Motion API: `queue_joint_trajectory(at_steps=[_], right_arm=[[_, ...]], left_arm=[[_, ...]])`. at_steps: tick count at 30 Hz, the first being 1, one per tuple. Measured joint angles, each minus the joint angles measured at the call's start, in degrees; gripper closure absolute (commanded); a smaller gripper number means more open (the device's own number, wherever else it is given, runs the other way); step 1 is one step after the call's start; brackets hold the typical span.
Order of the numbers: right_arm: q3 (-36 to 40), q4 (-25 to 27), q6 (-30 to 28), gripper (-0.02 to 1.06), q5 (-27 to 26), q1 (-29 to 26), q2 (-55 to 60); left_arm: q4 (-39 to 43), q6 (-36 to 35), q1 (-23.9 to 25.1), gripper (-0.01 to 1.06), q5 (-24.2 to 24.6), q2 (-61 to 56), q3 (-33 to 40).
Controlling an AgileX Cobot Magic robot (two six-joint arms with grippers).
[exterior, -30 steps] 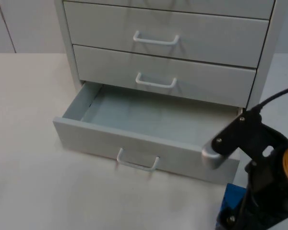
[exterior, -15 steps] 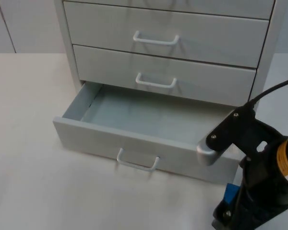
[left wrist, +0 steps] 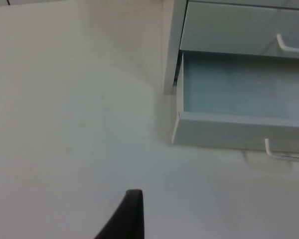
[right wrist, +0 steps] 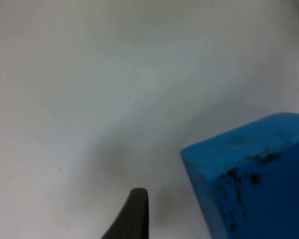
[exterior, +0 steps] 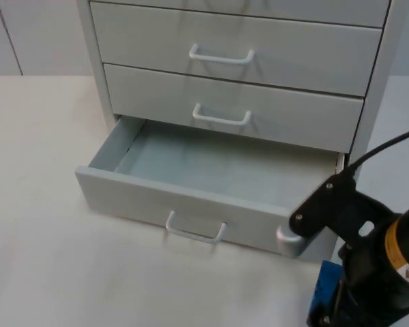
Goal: Open the drawer with the left hand, place the block into the drawer with the right hand, then close the drawer with the left hand.
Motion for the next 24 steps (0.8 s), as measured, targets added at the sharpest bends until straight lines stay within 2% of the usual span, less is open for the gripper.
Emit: queue_joint_trajectory(at_steps=[6, 7, 8, 11, 12, 15, 16, 19, 22, 23, 24], right_arm=[[0.0, 0.0, 0.3, 0.23, -1.4, 0.0, 0.5], [0.0, 0.0, 0.3, 0.26, -1.6, 0.0, 0.5], [0.0, 0.0, 0.3, 0.33, -1.6, 0.0, 0.6], [0.0, 0.0, 0.3, 0.64, -1.4, 0.0, 0.6], [0.0, 0.0, 0.4, 0.64, -1.3, 0.0, 0.6], [0.0, 0.0, 0.5, 0.97, -0.7, 0.0, 0.6], [0.0, 0.0, 0.5, 1.04, -0.3, 0.0, 0.6], [0.0, 0.1, 0.6, 1.05, 1.5, 0.3, -0.2], [0.0, 0.6, 0.5, 1.05, 7.9, 2.4, -4.4], [0.0, 0.6, 0.5, 1.05, 7.9, 2.4, -4.4], [0.0, 0.8, 0.4, 1.05, 10.2, 3.6, -6.9]], left_arm=[[0.2, 0.0, 0.0, 0.01, 0.0, 0.0, 0.1], [0.2, 0.0, 0.0, 0.01, 0.0, 0.0, 0.1], [0.2, 0.0, 0.0, 0.01, 0.0, 0.0, 0.1], [0.3, 0.0, 0.0, 0.01, 0.0, 0.0, 0.1], [0.4, 0.0, 0.0, 0.01, 0.0, 0.0, 0.1], [0.6, 0.0, 0.0, 0.01, 0.0, 0.0, 0.1], [0.6, 0.0, 0.0, 0.01, 0.0, 0.0, 0.1], [0.6, 0.0, 0.0, 0.01, 0.0, 0.0, 0.1], [0.6, 0.0, 0.0, 0.01, 0.0, 0.0, 0.1], [0.6, 0.0, 0.0, 0.01, 0.0, 0.0, 0.1], [0.6, 0.0, 0.0, 0.01, 0.0, 0.0, 0.1]])
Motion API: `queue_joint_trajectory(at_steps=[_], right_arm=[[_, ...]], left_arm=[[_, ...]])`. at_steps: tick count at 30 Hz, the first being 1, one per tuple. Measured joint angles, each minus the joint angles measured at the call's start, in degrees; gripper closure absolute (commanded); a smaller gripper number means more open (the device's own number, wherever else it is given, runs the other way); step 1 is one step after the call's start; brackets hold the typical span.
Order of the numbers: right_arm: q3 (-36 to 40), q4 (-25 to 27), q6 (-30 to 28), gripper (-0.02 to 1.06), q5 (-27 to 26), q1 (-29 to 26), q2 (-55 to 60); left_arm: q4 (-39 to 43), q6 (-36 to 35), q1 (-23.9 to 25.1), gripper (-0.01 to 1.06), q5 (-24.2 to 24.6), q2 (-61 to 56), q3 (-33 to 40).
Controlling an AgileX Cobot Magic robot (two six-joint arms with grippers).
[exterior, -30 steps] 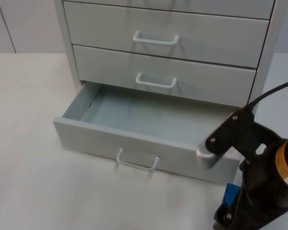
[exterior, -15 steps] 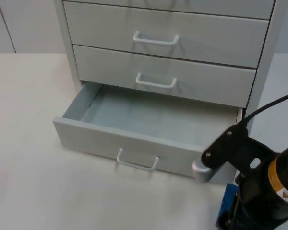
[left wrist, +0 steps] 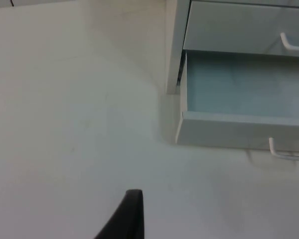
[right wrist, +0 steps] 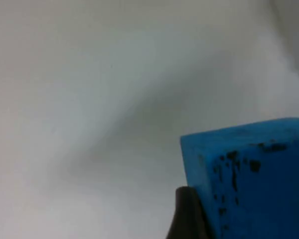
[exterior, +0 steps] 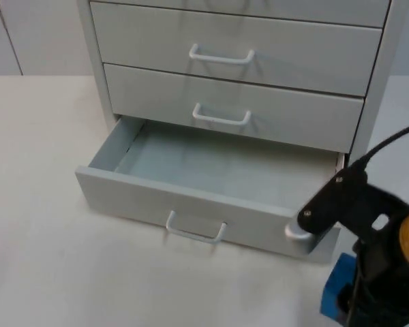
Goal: Open the drawer with the left hand, place the block into the drawer with the right hand, then close the drawer with the left hand.
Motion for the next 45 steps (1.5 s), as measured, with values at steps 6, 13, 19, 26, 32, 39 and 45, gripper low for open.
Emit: queue_joint_trajectory(at_steps=[6, 13, 19, 26, 32, 39, 45], right_arm=[[0.1, 0.4, -0.1, 1.05, 5.8, 5.7, -14.3], [0.1, -4.3, 3.6, 1.05, 6.5, 5.5, -21.5], [0.0, -18.6, 11.7, 1.05, 6.2, 5.4, -21.1], [-4.9, -25.9, 13.4, 1.05, 7.1, 5.4, -15.7], [-11.8, -32.5, 13.4, 1.05, 10.1, 5.4, -4.9], [-17.7, -37.9, 16.9, 1.05, 13.3, 5.4, 5.9], [-18.9, -40.8, 21.7, 1.05, 13.4, 4.3, 10.5]], left_arm=[[0.0, 0.0, 0.0, 0.01, 0.0, 0.0, 0.0], [0.0, 0.0, 0.0, 0.01, 0.0, 0.0, 0.0], [0.0, 0.0, 0.0, 0.01, 0.0, 0.0, 0.0], [0.0, 0.0, 0.0, 0.01, 0.0, 0.0, 0.0], [0.0, 0.0, 0.0, 0.01, 0.0, 0.0, 0.0], [0.0, 0.0, 0.0, 0.01, 0.0, 0.0, 0.0], [0.5, 0.0, 0.0, 0.01, 0.0, 0.0, 0.0]])
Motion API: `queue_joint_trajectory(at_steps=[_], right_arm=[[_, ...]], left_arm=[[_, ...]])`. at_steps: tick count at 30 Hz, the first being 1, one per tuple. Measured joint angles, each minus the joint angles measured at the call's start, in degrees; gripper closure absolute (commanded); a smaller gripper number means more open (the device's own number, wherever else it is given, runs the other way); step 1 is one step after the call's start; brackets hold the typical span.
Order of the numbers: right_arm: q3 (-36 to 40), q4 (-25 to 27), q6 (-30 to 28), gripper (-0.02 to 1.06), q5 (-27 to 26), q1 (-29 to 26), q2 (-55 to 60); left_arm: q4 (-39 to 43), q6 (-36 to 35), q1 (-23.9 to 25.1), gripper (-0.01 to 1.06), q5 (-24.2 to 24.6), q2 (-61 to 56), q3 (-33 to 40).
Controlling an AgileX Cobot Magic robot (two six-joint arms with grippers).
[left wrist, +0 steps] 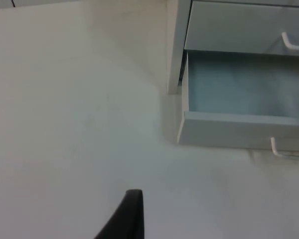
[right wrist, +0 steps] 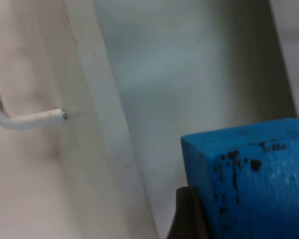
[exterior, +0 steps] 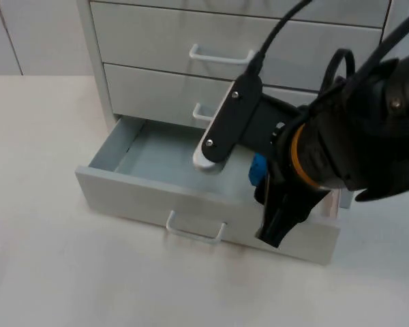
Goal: Open the drawer with the left hand, place the block into the drawer with the right hand, then close the drawer with the left hand.
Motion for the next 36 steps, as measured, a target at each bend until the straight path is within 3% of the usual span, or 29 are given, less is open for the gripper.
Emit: queue_joint_trajectory(at_steps=[4, 8, 12, 14, 16, 21, 24, 27, 31, 32, 36], right_arm=[[0.0, 0.1, 2.4, 1.04, -0.9, -2.2, 0.3], [0.0, 0.7, 2.6, 0.94, -3.1, -3.4, 0.3], [0.0, 0.8, 3.0, 0.66, -4.5, -3.4, 0.3], [0.0, 1.1, 3.1, 0.60, -4.7, -3.4, 0.3], [0.0, 1.1, 3.1, 0.40, -4.8, -3.4, 0.3], [-0.4, 2.4, 3.1, 0.25, -5.0, -3.5, 0.2], [-0.4, 3.2, 3.1, 0.25, -5.1, -3.5, -0.6], [-0.4, 6.0, 2.2, 0.25, -5.4, -3.5, -2.6], [-0.4, 15.7, -4.1, 0.25, -5.6, -2.1, -11.9], [-0.4, 15.7, -4.1, 0.25, -5.6, -2.1, -11.9], [-0.4, 32.3, -13.5, 0.25, -5.3, -0.4, -26.0]], left_arm=[[0.0, 0.0, 0.0, 0.01, 0.0, 0.0, 0.0], [0.0, 0.0, 0.0, 0.01, 0.0, 0.0, 0.0], [0.3, 0.0, 0.0, 0.01, 0.0, 0.0, 0.0], [0.4, 0.0, 0.0, 0.01, 0.0, 0.0, 0.0], [0.4, 0.1, 0.0, 0.01, 0.0, 0.0, 0.0], [0.6, 0.1, 0.0, 0.01, 0.0, 0.0, 0.0], [0.6, 0.1, 0.0, 0.01, 0.0, 0.0, 0.0], [0.6, 0.1, 0.0, 0.01, 0.0, 0.0, 0.0], [0.7, 0.1, 0.0, 0.01, 0.0, 0.0, 0.0], [0.7, 0.1, 0.0, 0.01, 0.0, 0.0, 0.0], [1.0, 0.1, 0.0, 0.01, 0.0, 0.0, 0.0]])
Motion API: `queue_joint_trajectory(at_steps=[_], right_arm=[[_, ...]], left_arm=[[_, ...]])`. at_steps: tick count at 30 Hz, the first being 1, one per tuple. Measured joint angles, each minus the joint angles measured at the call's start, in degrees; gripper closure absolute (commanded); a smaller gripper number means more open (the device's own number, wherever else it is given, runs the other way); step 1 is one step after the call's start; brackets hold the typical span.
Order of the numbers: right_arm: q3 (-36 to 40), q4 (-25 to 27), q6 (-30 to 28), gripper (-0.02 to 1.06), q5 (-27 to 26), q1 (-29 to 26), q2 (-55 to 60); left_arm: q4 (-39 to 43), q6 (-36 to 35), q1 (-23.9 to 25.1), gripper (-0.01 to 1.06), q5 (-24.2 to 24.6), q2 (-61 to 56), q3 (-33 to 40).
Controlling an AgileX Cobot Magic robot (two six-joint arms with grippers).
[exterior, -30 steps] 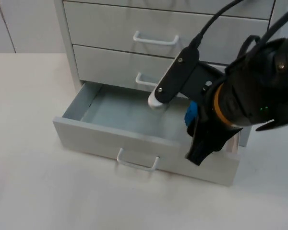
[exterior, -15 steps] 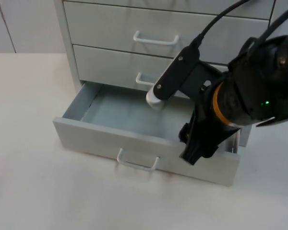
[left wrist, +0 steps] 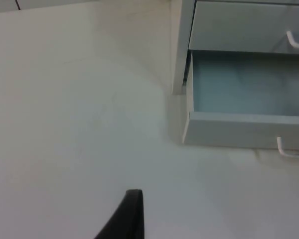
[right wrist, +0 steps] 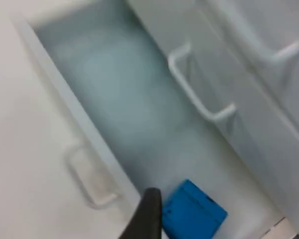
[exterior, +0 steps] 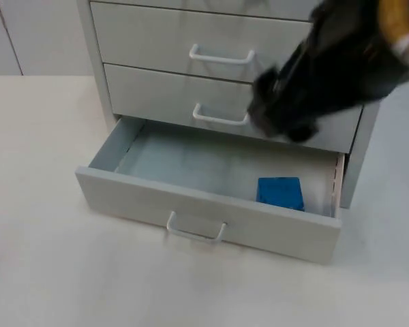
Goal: Open the drawer with the left hand, place the block into the drawer with the right hand, then close the drawer with the left hand.
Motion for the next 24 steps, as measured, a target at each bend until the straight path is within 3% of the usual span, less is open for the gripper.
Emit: queue_joint_trajectory(at_steps=[1, 7, 18, 24], right_arm=[[0.0, 3.3, -2.0, 0.25, 0.6, 0.0, -3.1], [2.7, 9.6, -4.9, 0.25, 4.6, 0.0, -15.2], [18.6, 12.2, -0.6, 0.25, 5.4, 0.0, -25.8], [20.5, 12.2, 0.9, 0.25, 5.4, 0.0, -26.4]], left_arm=[[0.0, 0.0, 0.0, 0.01, 0.0, 0.0, 0.0], [0.1, 0.0, 0.0, 0.01, 0.0, 0.0, 0.0], [0.1, 0.0, 0.0, 0.01, 0.0, 0.0, 0.0], [0.1, 0.0, 0.0, 0.01, 0.0, 0.0, 0.0]])
